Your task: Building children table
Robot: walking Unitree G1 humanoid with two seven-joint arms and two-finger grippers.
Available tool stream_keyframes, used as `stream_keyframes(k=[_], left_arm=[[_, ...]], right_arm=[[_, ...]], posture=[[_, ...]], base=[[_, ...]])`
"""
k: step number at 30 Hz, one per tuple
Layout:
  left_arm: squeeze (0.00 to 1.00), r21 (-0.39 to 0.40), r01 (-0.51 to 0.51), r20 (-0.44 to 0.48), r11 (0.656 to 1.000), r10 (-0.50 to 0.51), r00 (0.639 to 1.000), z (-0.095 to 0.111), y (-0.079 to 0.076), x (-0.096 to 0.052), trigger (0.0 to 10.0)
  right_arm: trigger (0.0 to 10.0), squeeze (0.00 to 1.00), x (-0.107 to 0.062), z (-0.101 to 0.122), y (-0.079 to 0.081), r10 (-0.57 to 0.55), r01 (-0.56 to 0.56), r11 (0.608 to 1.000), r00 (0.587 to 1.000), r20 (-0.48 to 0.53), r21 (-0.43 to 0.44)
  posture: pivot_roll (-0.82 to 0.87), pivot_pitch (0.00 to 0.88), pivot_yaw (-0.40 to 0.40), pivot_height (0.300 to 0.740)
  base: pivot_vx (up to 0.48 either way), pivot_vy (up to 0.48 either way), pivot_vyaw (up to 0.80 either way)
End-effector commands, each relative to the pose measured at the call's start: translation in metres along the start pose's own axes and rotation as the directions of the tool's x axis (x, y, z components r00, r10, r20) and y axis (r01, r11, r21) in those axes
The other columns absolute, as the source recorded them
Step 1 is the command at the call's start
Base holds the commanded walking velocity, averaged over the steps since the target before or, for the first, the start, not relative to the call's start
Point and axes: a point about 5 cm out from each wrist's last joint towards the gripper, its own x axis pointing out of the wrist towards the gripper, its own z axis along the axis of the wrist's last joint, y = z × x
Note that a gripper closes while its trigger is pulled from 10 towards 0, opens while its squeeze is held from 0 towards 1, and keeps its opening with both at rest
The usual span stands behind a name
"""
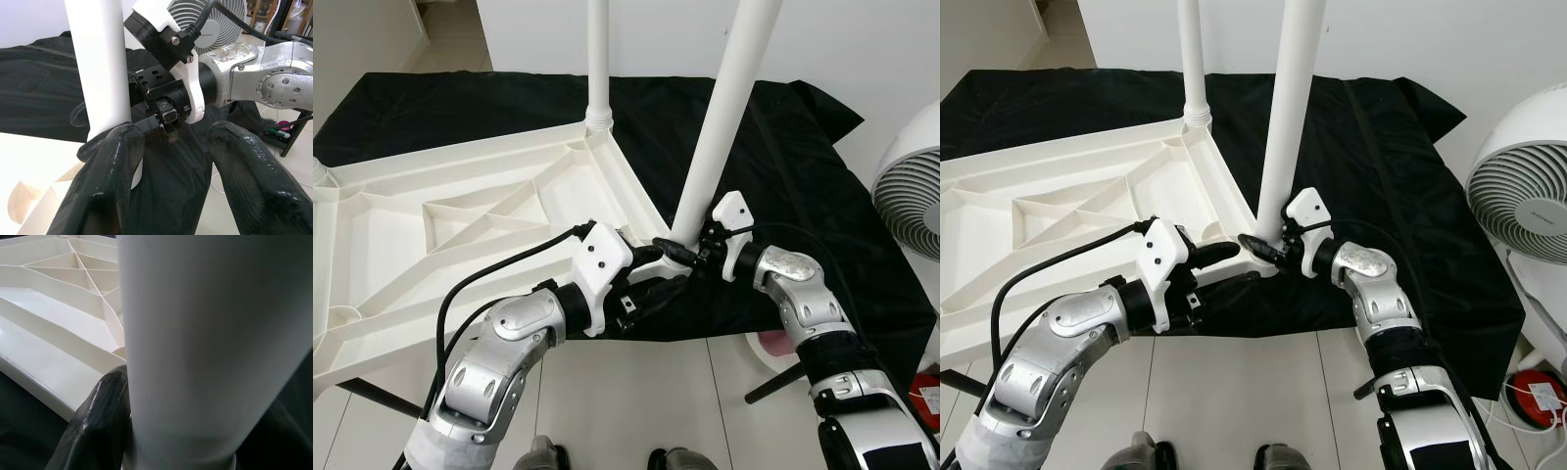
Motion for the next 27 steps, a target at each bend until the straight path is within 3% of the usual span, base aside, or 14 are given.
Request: stream_keyframes(k=[1, 7, 10, 18, 19, 20, 21, 25, 26, 27], left_arm=[[0.0, 0.001, -0.04, 0.004, 0.999, 0.04, 0.999, 0.002, 0.002, 0.0, 10.0], [0.0, -0.002, -0.041, 0.002, 0.999, 0.041, 0.999, 0.001, 0.002, 0.0, 10.0], [0.0, -0.008, -0.044, 0.001, 0.999, 0.044, 0.999, 0.0, 0.0, 0.0, 10.0], [0.0, -0.016, -0.043, -0.009, 0.999, 0.043, 0.999, -0.003, -0.002, -0.001, 10.0], [0.0, -0.016, -0.051, -0.018, 0.999, 0.05, 0.999, -0.007, -0.001, -0.002, 10.0], [0.0, -0.016, -0.051, -0.018, 0.999, 0.05, 0.999, -0.007, -0.001, -0.002, 10.0], [0.0, -0.019, -0.061, -0.034, 0.998, 0.06, 0.998, -0.014, 0.0, -0.003, 10.0], [0.0, -0.019, -0.063, -0.04, 0.998, 0.063, 0.997, -0.016, -0.001, -0.003, 10.0], [0.0, -0.024, -0.079, -0.042, 0.997, 0.078, 0.996, -0.019, 0.001, -0.002, 10.0], [0.0, -0.024, -0.079, -0.042, 0.997, 0.078, 0.996, -0.019, 0.001, -0.002, 10.0]], right_arm=[[10.0, 0.0, 0.001, -0.011, 0.007, 0.032, -0.03, 0.999, 0.999, -0.033, 0.039], [10.0, 0.0, 0.001, -0.012, 0.007, -0.026, 0.028, 0.998, 0.999, -0.022, 0.064], [10.0, 0.0, 0.005, -0.014, 0.008, -0.161, 0.164, 0.981, 0.986, -0.037, 0.102], [10.0, 0.0, 0.009, -0.012, 0.015, -0.245, 0.246, 0.958, 0.969, -0.026, 0.148], [10.0, 0.0, 0.013, -0.009, 0.023, -0.324, 0.323, 0.926, 0.945, -0.028, 0.197], [10.0, 0.0, 0.013, -0.009, 0.023, -0.324, 0.323, 0.926, 0.945, -0.028, 0.197], [10.0, 0.0, 0.015, -0.008, 0.029, -0.432, 0.433, 0.868, 0.9, -0.058, 0.243], [10.0, 0.0, 0.014, -0.008, 0.031, -0.466, 0.468, 0.847, 0.882, -0.071, 0.253], [10.0, 0.0, 0.014, -0.009, 0.037, -0.532, 0.535, 0.801, 0.842, -0.092, 0.269], [10.0, 0.0, 0.014, -0.009, 0.037, -0.532, 0.535, 0.801, 0.842, -0.092, 0.269]], posture=[[-0.01, 0.1, 0.021, 0.74], [-0.01, 0.103, 0.017, 0.74], [-0.01, 0.11, 0.011, 0.74], [-0.01, 0.111, 0.006, 0.74], [-0.01, 0.109, 0.005, 0.74], [-0.01, 0.109, 0.005, 0.74], [-0.02, 0.11, 0.002, 0.74], [-0.02, 0.107, 0.002, 0.74], [-0.02, 0.106, 0.0, 0.74], [-0.02, 0.106, 0.0, 0.74]], base=[[0.0, 0.0, 0.0], [0.0, 0.0, 0.0], [0.0, 0.0, 0.0], [0.0, 0.0, 0.0], [0.0, 0.0, 0.0], [0.0, 0.0, 0.0], [0.0, 0.0, 0.0], [0.0, 0.0, 0.0], [0.0, 0.0, 0.0], [0.0, 0.0, 0.0]])
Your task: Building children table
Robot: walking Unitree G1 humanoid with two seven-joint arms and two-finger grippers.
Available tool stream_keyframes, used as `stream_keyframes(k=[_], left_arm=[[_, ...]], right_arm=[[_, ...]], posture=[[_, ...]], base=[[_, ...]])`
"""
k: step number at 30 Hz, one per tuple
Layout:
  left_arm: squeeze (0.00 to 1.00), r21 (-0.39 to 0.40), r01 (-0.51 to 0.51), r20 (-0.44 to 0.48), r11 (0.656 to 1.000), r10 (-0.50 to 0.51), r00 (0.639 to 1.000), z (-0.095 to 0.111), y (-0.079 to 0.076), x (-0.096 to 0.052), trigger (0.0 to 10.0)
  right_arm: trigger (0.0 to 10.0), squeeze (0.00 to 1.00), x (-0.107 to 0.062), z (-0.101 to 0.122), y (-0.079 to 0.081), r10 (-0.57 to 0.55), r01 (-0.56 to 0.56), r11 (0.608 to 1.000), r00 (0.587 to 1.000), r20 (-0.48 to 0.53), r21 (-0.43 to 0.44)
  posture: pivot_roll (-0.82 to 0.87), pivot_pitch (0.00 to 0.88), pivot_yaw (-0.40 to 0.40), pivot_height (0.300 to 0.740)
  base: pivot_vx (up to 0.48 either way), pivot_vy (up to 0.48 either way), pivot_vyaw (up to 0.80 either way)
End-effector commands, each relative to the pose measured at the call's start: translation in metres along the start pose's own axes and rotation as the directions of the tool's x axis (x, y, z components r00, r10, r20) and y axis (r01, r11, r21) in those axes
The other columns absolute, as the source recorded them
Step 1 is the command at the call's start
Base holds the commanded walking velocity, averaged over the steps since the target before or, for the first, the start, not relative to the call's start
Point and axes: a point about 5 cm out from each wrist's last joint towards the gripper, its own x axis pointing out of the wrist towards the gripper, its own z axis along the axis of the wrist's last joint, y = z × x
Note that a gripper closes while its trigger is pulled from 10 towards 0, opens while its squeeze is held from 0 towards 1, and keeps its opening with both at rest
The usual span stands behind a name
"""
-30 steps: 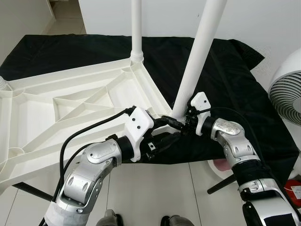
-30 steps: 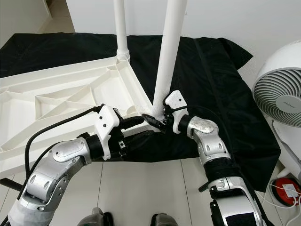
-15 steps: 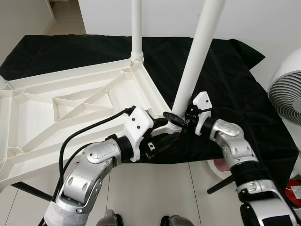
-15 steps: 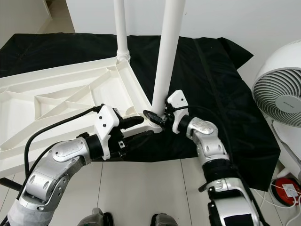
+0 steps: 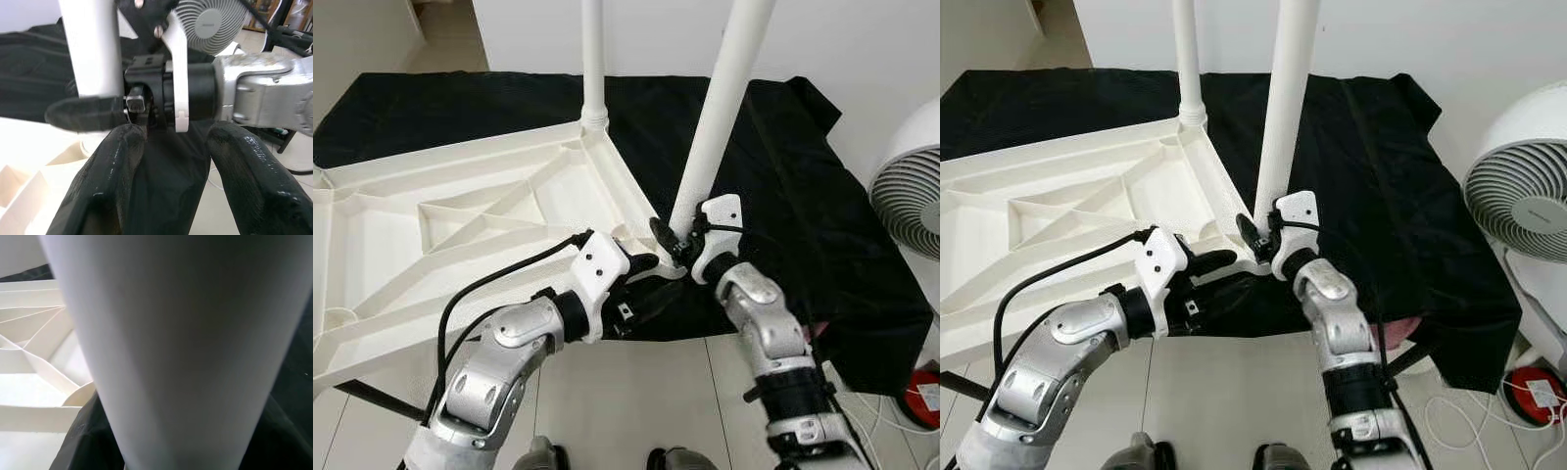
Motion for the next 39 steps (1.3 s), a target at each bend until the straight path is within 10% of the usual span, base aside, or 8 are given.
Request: stream_keyframes(k=[1, 11, 12, 13, 21, 22, 23, 39], left_arm=[[0.0, -0.002, -0.069, -0.015, 0.998, 0.069, 0.997, -0.006, 0.003, 0.001, 10.0], [0.0, -0.008, -0.09, -0.024, 0.996, 0.089, 0.996, -0.011, 0.002, 0.0, 10.0], [0.0, -0.007, -0.09, -0.023, 0.996, 0.089, 0.996, -0.011, 0.001, -0.001, 10.0], [0.0, -0.004, -0.089, -0.023, 0.996, 0.088, 0.996, -0.011, 0.001, -0.001, 10.0], [0.0, 0.001, -0.09, -0.021, 0.996, 0.09, 0.996, -0.011, 0.001, -0.003, 10.0], [0.0, 0.004, -0.089, -0.019, 0.996, 0.089, 0.996, -0.01, 0.001, -0.003, 10.0], [0.0, 0.007, -0.088, -0.017, 0.996, 0.088, 0.996, -0.009, 0.002, -0.003, 10.0], [0.0, 0.022, -0.072, -0.01, 0.997, 0.072, 0.997, -0.005, 0.002, -0.002, 10.0]], right_arm=[[10.0, 0.0, -0.006, -0.016, 0.001, -0.077, 0.079, 0.996, 0.994, -0.077, 0.026], [10.0, 0.0, -0.012, -0.016, 0.014, -0.19, 0.196, 0.978, 0.978, -0.084, 0.072], [10.0, 0.18, -0.014, -0.014, 0.016, -0.204, 0.21, 0.975, 0.975, -0.083, 0.07], [10.0, 1.0, -0.015, -0.011, 0.02, -0.209, 0.214, 0.973, 0.976, -0.07, 0.087], [10.0, 1.0, -0.016, -0.003, 0.025, -0.158, 0.16, 0.981, 0.987, -0.026, 0.114], [10.0, 0.81, -0.016, -0.001, 0.023, -0.122, 0.123, 0.987, 0.992, -0.016, 0.106], [10.0, 0.0, -0.015, 0.001, 0.019, -0.084, 0.085, 0.993, 0.996, -0.008, 0.086], [10.0, 0.0, -0.004, 0.016, -0.013, 0.275, -0.275, 0.958, 0.961, -0.003, -0.081]], posture=[[-0.02, 0.106, 0.0, 0.74], [-0.02, 0.108, 0.0, 0.74], [-0.02, 0.108, -0.002, 0.74], [-0.02, 0.108, -0.002, 0.74], [-0.02, 0.111, -0.005, 0.74], [-0.02, 0.112, -0.005, 0.74], [-0.02, 0.111, -0.005, 0.74], [-0.02, 0.104, 0.005, 0.74]], base=[[0.0, 0.0, 0.0], [0.0, 0.0, 0.0], [0.0, 0.0, 0.0], [0.0, 0.0, 0.0], [0.0, 0.0, 0.0], [0.0, 0.0, 0.0], [0.0, 0.0, 0.0], [0.0, 0.0, 0.0]])
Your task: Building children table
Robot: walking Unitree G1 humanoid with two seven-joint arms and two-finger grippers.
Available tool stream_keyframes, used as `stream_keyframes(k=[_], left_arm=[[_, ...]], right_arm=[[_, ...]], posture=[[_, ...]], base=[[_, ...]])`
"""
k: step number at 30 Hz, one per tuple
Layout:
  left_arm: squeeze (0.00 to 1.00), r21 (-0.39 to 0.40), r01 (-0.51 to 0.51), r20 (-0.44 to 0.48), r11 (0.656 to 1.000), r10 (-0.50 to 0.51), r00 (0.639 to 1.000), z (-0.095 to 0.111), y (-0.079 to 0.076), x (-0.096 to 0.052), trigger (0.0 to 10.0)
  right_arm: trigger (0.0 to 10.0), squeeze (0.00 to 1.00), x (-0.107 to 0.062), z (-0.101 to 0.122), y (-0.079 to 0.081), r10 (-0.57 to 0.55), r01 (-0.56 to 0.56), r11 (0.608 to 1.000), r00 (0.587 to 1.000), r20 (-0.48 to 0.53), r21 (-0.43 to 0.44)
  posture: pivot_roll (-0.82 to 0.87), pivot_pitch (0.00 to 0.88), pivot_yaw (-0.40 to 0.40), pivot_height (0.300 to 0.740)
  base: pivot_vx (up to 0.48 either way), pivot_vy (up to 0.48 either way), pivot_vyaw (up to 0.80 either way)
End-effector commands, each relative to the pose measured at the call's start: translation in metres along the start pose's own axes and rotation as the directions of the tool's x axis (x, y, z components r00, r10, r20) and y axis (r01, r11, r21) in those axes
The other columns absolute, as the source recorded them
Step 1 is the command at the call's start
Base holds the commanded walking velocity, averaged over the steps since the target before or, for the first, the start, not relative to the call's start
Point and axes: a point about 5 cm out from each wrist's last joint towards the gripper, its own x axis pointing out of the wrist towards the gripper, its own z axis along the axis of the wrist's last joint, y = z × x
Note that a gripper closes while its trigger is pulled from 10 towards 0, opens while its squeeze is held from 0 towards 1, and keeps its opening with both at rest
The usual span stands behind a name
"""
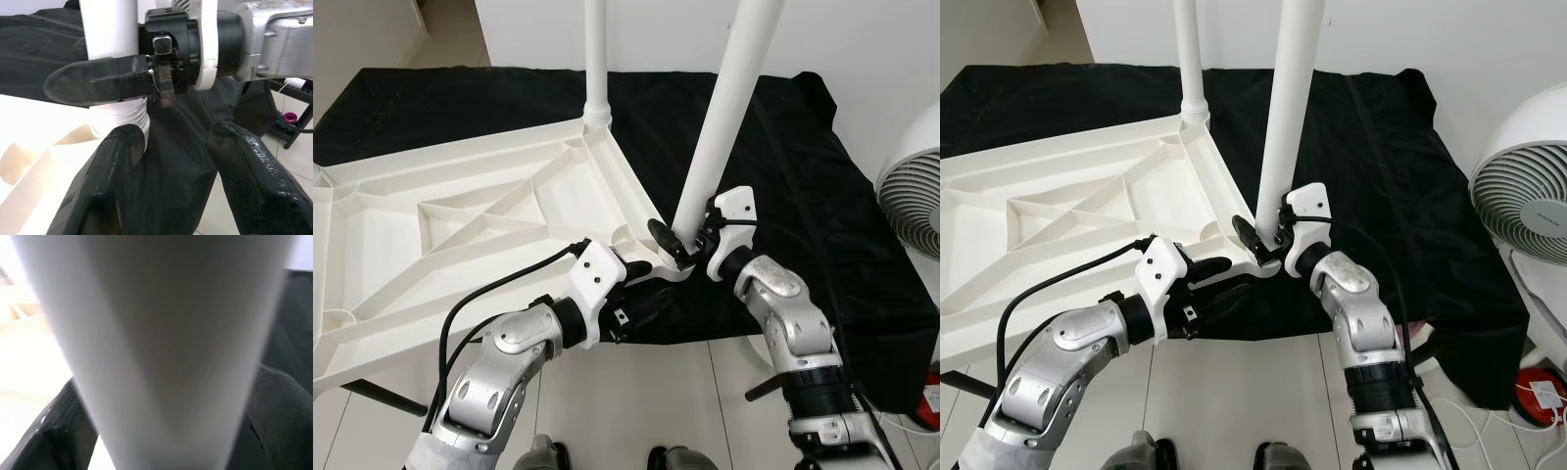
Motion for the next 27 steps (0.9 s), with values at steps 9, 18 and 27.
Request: stream_keyframes(k=[9, 18, 27], left_arm=[[0.0, 0.027, -0.04, 0.012, 0.999, 0.039, 0.999, 0.006, 0.002, 0.0, 10.0], [0.0, 0.034, -0.039, 0.01, 0.999, 0.039, 0.999, 0.008, 0.002, -0.002, 10.0], [0.0, 0.032, -0.027, 0.006, 0.999, 0.026, 1.0, 0.007, 0.002, -0.002, 10.0]], right_arm=[[10.0, 0.0, 0.013, -0.009, -0.002, 0.189, -0.192, 0.981, 0.981, -0.048, -0.044], [0.0, 0.0, 0.011, -0.021, -0.005, 0.242, -0.245, 0.969, 0.967, -0.086, -0.035], [10.0, 0.0, 0.005, -0.027, -0.011, 0.166, -0.169, 0.985, 0.982, -0.096, -0.026]], posture=[[-0.01, 0.103, 0.014, 0.74], [0.0, 0.104, 0.02, 0.74], [-0.01, 0.11, 0.029, 0.74]], base=[[0.0, 0.0, 0.0], [0.0, 0.0, 0.0], [0.0, 0.0, 0.0]])
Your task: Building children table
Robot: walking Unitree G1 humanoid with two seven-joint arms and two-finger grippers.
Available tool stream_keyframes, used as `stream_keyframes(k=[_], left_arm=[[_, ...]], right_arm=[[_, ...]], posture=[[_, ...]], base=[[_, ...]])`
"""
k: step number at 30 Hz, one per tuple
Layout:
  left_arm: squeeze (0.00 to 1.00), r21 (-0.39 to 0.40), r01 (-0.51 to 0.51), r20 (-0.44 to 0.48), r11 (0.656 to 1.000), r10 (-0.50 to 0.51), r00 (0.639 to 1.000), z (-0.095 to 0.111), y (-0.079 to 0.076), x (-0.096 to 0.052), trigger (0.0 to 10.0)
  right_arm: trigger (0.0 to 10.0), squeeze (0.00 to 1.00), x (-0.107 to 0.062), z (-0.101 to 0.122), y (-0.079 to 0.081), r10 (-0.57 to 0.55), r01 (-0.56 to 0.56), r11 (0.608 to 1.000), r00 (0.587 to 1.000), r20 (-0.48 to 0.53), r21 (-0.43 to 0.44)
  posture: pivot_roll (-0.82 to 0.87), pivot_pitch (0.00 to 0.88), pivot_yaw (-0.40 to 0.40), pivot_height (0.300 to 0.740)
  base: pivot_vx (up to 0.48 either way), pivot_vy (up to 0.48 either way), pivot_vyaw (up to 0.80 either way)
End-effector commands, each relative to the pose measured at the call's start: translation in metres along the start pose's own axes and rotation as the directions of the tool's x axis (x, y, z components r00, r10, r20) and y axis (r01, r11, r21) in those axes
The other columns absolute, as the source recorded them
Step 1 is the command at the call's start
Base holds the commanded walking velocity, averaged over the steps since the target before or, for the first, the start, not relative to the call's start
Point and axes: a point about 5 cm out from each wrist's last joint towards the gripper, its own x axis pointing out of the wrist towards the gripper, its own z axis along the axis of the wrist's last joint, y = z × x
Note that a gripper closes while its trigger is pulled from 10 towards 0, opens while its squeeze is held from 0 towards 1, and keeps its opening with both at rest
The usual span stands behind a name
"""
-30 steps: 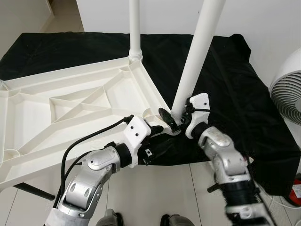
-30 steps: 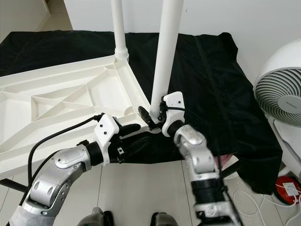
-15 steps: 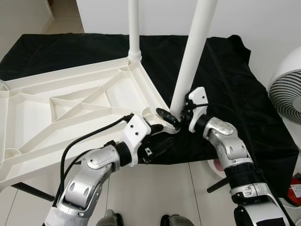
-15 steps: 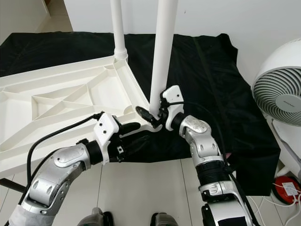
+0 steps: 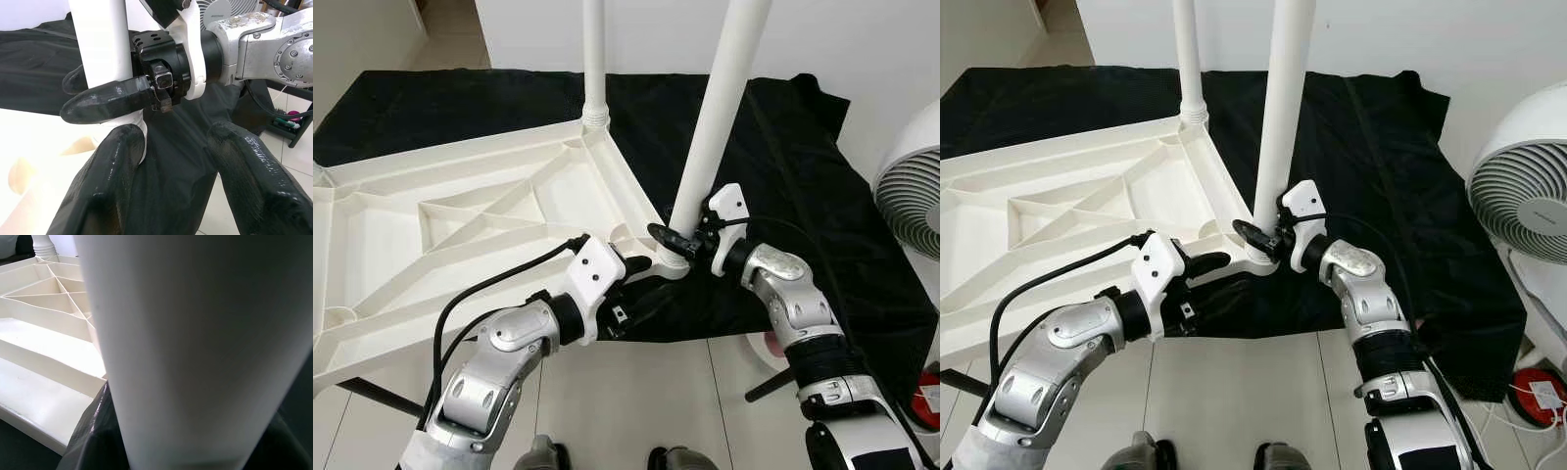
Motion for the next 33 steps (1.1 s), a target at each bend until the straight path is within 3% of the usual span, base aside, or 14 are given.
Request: stream_keyframes(k=[1, 9, 15, 17, 23, 29, 33], left_arm=[[0.0, -0.003, -0.028, -0.004, 1.0, 0.028, 1.0, 0.0, 0.001, 0.001, 10.0], [0.0, -0.006, -0.021, -0.004, 1.0, 0.021, 1.0, 0.0, 0.0, 0.002, 10.0], [0.0, -0.006, -0.017, -0.002, 1.0, 0.017, 1.0, 0.0, 0.0, 0.003, 10.0], [0.0, -0.005, -0.017, -0.001, 1.0, 0.017, 1.0, 0.0, 0.0, 0.004, 10.0], [0.0, -0.003, -0.019, 0.001, 1.0, 0.019, 1.0, 0.0, 0.0, 0.004, 10.0], [0.0, 0.0, -0.025, 0.005, 1.0, 0.025, 1.0, 0.0, 0.0, 0.005, 10.0], [0.0, -0.001, -0.025, 0.009, 1.0, 0.025, 1.0, 0.0, 0.0, 0.005, 10.0]], right_arm=[[10.0, 0.0, -0.004, -0.016, 0.003, -0.043, 0.045, 0.998, 0.997, -0.06, 0.034], [10.0, 0.0, -0.006, -0.016, 0.005, -0.19, 0.193, 0.98, 0.98, -0.063, 0.054], [10.0, 0.0, -0.006, -0.016, 0.015, -0.357, 0.364, 0.923, 0.931, -0.072, 0.123], [10.0, 0.0, -0.003, -0.017, 0.027, -0.428, 0.436, 0.887, 0.9, -0.086, 0.152], [10.0, 0.0, 0.0, -0.02, 0.04, -0.482, 0.492, 0.855, 0.871, -0.099, 0.164], [10.0, 0.0, 0.007, -0.014, 0.058, -0.593, 0.602, 0.777, 0.798, -0.108, 0.185], [10.0, 0.0, 0.008, -0.011, 0.061, -0.595, 0.604, 0.775, 0.796, -0.11, 0.183]], posture=[[-0.02, 0.112, 0.029, 0.74], [-0.02, 0.112, 0.028, 0.74], [-0.02, 0.112, 0.028, 0.74], [-0.02, 0.106, 0.018, 0.74], [-0.02, 0.099, 0.007, 0.74], [-0.02, 0.092, -0.002, 0.74], [-0.02, 0.092, -0.002, 0.74]], base=[[0.0, 0.0, 0.0], [0.0, 0.0, 0.0], [0.0, 0.0, 0.0], [0.0, 0.0, 0.0], [0.0, 0.0, 0.0], [0.0, 0.0, 0.0], [0.0, 0.0, 0.0]])
